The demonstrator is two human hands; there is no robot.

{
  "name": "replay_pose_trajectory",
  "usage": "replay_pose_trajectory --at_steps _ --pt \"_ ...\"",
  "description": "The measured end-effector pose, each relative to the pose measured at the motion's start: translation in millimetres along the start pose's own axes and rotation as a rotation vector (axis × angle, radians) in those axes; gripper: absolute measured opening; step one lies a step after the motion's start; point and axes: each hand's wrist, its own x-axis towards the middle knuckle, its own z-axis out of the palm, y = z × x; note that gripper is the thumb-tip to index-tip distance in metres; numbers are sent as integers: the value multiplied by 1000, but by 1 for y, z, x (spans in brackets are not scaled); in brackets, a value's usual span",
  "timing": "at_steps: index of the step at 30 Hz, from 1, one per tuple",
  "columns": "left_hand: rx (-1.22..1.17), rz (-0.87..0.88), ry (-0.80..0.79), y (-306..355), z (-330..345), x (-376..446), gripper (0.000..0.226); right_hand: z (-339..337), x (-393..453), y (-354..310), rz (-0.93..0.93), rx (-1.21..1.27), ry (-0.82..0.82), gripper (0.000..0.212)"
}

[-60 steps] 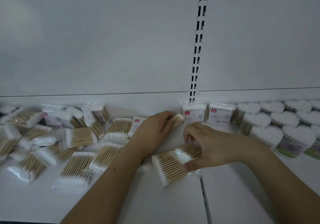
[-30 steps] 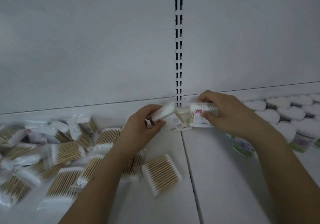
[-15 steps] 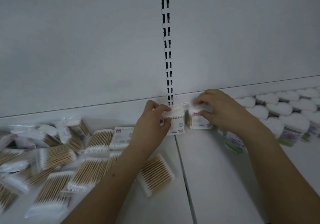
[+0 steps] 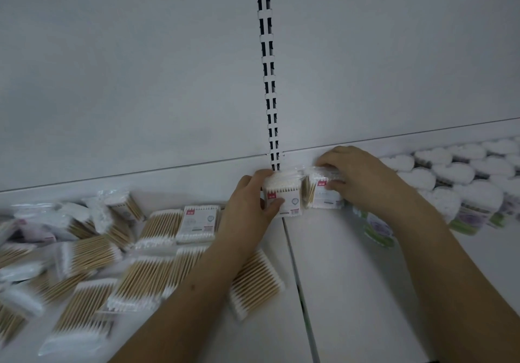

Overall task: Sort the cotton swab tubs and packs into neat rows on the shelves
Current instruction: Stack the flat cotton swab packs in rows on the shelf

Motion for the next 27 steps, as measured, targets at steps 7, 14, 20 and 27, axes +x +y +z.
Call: replay_pose_trajectory --at_steps 7,14,20,27 --pt "-59 9 -76 3 -10 3 65 -3 -1 1 -29 35 50 39" --pt "148 104 -77 -30 -70 -21 50 -23 -8 -34 -157 169 308 24" --pt "296 -6 -185 -73 -107 -44 65 -10 -21 -91 -323 241 38 27" --pt "216 74 -200 -72 -120 -58 50 44 -48 -116 -493 188 -414 76"
